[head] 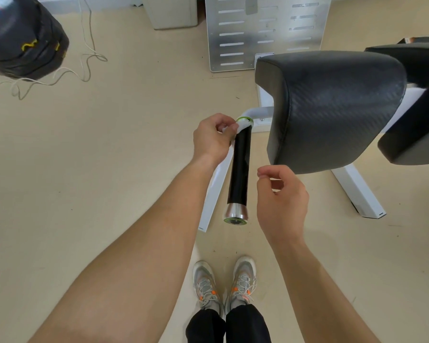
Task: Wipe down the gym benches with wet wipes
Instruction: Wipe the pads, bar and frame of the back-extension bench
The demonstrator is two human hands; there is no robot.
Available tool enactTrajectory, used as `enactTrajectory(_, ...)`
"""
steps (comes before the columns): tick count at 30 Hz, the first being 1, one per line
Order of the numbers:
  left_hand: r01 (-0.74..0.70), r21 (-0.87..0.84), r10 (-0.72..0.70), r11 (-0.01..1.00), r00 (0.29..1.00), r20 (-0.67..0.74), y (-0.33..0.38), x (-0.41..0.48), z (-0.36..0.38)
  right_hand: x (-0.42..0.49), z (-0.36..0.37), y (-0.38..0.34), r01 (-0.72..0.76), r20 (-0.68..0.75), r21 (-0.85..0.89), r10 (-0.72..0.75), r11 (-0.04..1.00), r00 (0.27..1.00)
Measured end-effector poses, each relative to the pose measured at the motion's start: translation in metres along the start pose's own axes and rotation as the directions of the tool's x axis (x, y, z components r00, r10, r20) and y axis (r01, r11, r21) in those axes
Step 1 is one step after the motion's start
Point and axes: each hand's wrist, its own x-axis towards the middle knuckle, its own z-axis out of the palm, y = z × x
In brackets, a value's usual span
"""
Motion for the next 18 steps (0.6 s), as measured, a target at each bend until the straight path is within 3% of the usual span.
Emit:
enactTrajectory(8,-0.011,0.138,-0.029,0.990,0.957,0.290,0.001,-0.078,-0.052,-0.011,-0.001,-0.006,0.017,0.100,0.057,-0.023,0.998,0.995)
enactTrajectory(11,0.022,0.030,-0.029,0.999,0.967,0.255,0.011,-0.099,-0.059,-0.018,-0.002,-0.009,0.104,0.205,0.129,-0.129,0.986,0.970)
enactTrajectory(14,0.046,-0.104,-0.021,0.994,0.973,0.232,0.025,-0.112,-0.057,-0.021,-0.005,-0.012,0.173,0.202,0.183,-0.209,0.968,0.957)
enactTrajectory(18,0.102,-0.169,-0.059,0.980,0.968,0.243,0.030,-0.122,-0.052,-0.018,-0.011,-0.019,0.023,0.178,0.342,-0.089,0.939,0.980)
